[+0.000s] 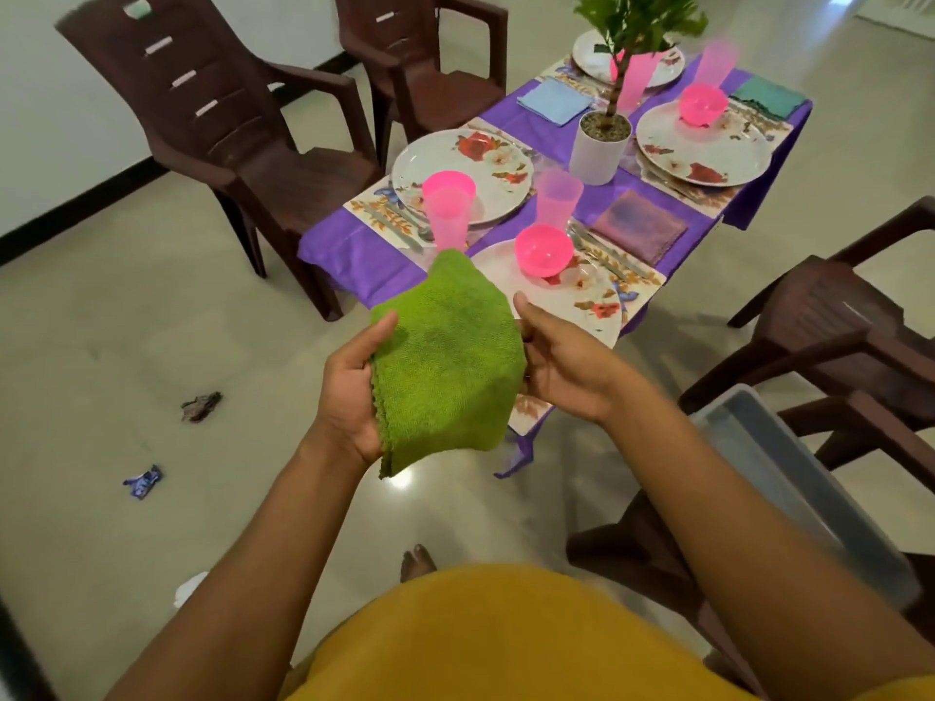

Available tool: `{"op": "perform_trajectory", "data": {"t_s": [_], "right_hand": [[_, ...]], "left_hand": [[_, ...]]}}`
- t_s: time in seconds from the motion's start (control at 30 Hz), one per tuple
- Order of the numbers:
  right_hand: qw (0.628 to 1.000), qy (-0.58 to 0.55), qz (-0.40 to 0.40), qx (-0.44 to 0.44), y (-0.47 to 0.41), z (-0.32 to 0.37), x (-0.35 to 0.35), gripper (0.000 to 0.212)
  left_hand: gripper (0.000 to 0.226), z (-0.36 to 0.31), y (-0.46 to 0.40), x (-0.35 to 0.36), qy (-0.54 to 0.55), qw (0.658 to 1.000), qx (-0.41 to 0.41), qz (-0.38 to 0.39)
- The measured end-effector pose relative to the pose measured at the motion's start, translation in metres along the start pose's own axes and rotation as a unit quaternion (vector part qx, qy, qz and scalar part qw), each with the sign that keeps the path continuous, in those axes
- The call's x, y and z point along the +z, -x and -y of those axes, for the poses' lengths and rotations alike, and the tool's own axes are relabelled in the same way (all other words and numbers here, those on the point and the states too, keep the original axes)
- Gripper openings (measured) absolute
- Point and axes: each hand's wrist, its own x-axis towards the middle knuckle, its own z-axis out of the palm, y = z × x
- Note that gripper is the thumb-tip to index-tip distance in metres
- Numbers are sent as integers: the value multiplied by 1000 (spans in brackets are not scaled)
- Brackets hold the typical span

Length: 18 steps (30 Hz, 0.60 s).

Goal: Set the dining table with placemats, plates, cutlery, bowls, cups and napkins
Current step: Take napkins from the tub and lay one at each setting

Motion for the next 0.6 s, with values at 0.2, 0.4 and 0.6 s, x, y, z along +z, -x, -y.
{"op": "perform_trajectory", "data": {"t_s": [0.2, 0.4, 0.6], "right_hand": [[998, 14, 17, -56, -29, -5, 27, 38], [991, 110, -36, -61, -50, 4, 55, 13], [983, 121, -129, -52, -75, 16, 70, 14]], "left_hand": [[58, -37, -18, -48, -30, 999, -45, -3], [67, -58, -25, -75, -43, 994, -99, 32], [42, -69, -52, -103, -209, 971, -101, -61]]}}
